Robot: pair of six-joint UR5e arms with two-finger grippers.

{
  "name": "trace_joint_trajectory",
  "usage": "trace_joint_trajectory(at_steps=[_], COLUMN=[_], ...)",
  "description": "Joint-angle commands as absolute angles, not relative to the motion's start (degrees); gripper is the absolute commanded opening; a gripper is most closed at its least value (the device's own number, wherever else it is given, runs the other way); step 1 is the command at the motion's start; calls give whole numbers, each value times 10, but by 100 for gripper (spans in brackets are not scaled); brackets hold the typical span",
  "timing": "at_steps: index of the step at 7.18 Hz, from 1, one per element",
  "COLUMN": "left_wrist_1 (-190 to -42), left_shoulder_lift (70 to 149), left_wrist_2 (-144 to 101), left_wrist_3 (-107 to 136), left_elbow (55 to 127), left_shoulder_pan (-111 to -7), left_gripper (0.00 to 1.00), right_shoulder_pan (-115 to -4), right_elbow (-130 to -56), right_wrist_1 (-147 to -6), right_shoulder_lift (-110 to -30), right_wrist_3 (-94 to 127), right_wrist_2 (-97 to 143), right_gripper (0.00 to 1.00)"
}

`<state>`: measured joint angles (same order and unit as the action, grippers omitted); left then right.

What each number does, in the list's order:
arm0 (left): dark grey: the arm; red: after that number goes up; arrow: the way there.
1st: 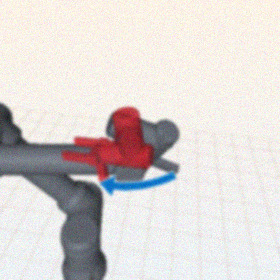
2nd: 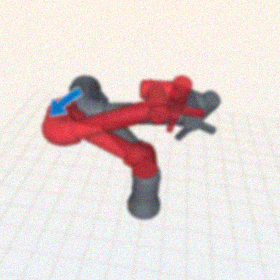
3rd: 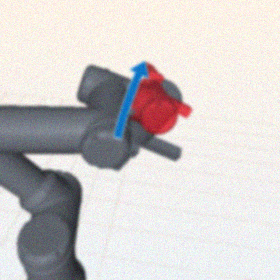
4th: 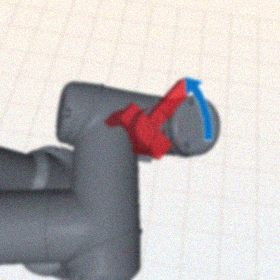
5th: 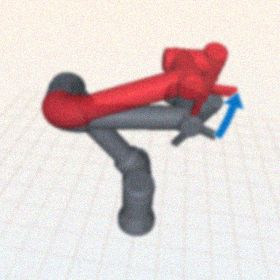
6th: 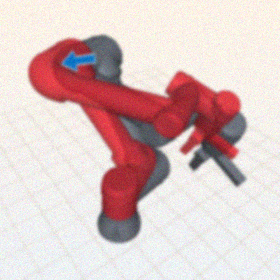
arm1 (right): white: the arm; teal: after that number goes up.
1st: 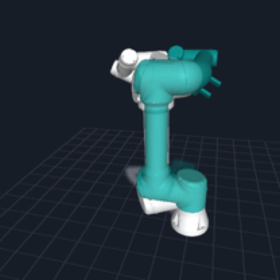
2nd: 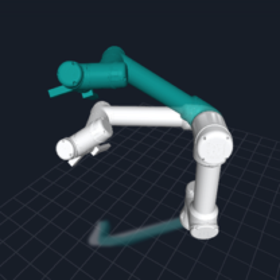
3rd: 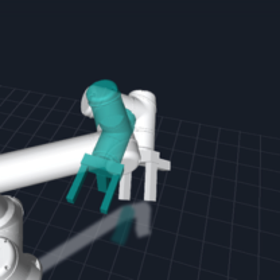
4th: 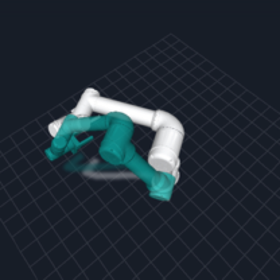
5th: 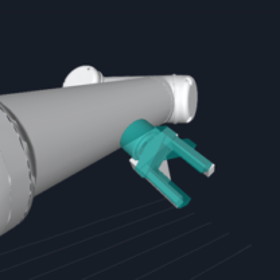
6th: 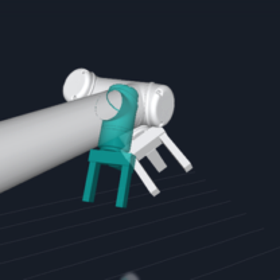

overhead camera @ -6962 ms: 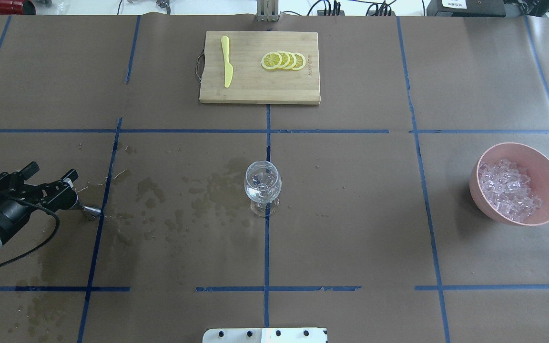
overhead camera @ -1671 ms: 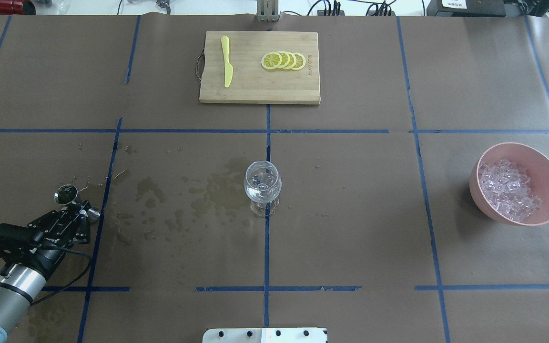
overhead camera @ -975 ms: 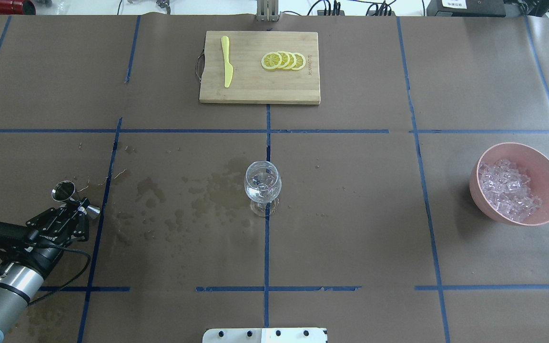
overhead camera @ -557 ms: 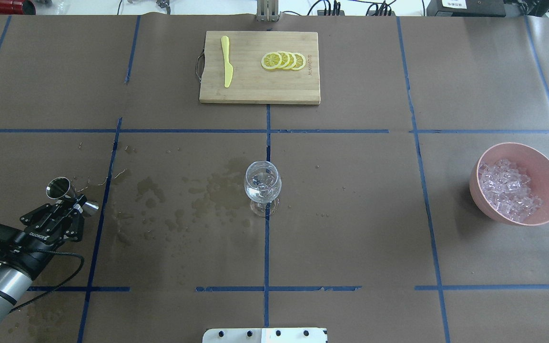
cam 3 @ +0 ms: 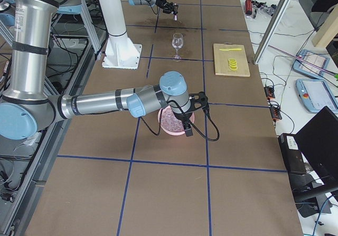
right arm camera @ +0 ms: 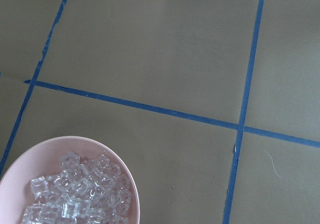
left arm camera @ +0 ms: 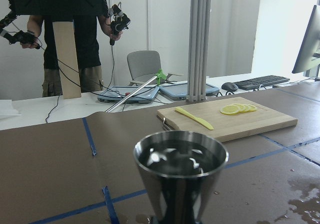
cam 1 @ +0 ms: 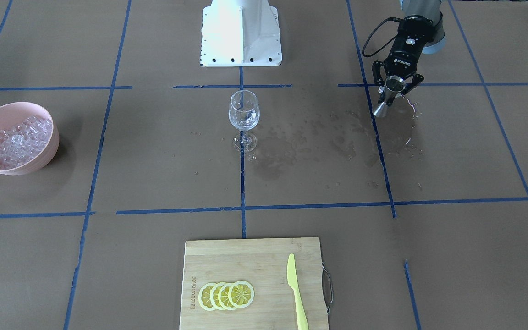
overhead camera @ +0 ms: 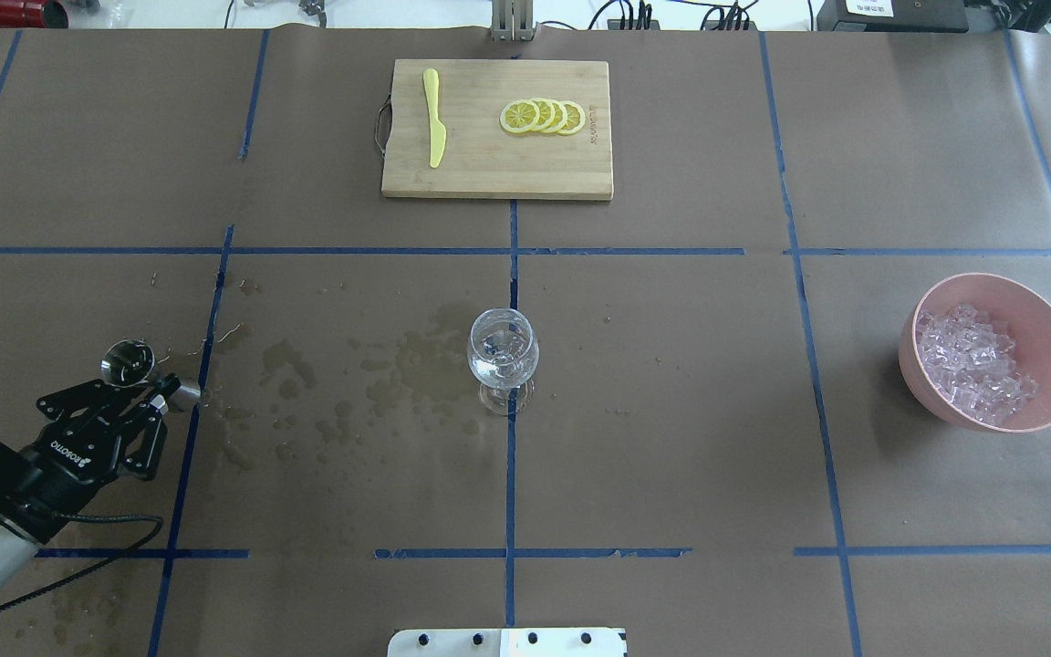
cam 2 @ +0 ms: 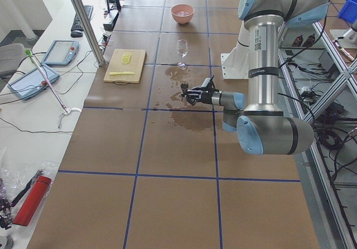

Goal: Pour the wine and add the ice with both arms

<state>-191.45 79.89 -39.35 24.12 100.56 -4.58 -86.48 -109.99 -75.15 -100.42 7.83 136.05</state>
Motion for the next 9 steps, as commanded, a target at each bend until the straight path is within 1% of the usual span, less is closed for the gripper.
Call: trace_joint_trajectory(at_steps=[1,2,3,5,6,8,9], left_wrist_1=[-1902,-1868,-1809,-1734,-1700,-1688,-1656], left_shoulder_lift=[804,809,829,879,908,934,961], left_wrist_2=[-517,-610,-728,-869,-888,-888,-889], left_wrist_3=[165,165,165,166,168,171,171], left_elbow=[1057,1074,1092,1094,1094,1091,1093], left_shoulder_pan=[-61,-97,-157,-238,-251,-250,-250], left_gripper=[0,0,0,0,0,0,0], right_shoulder_pan=[-865,-865,-865,-865,-865,-865,-865], right_elbow=[-1100,-1100,-1100,-1100,-1100,-1100,-1100], right_wrist_1=[-751,-751,-751,-751,-751,-751,-751], right_shoulder_lift=[-1004,-1005,-1005,-1005,-1005,-1006,-1005], right_wrist_3=[78,78,78,78,78,78,78], right_wrist_2=[1361,1361,1360,1361,1360,1360,1360], right_gripper=[100,100,100,100,100,100,100])
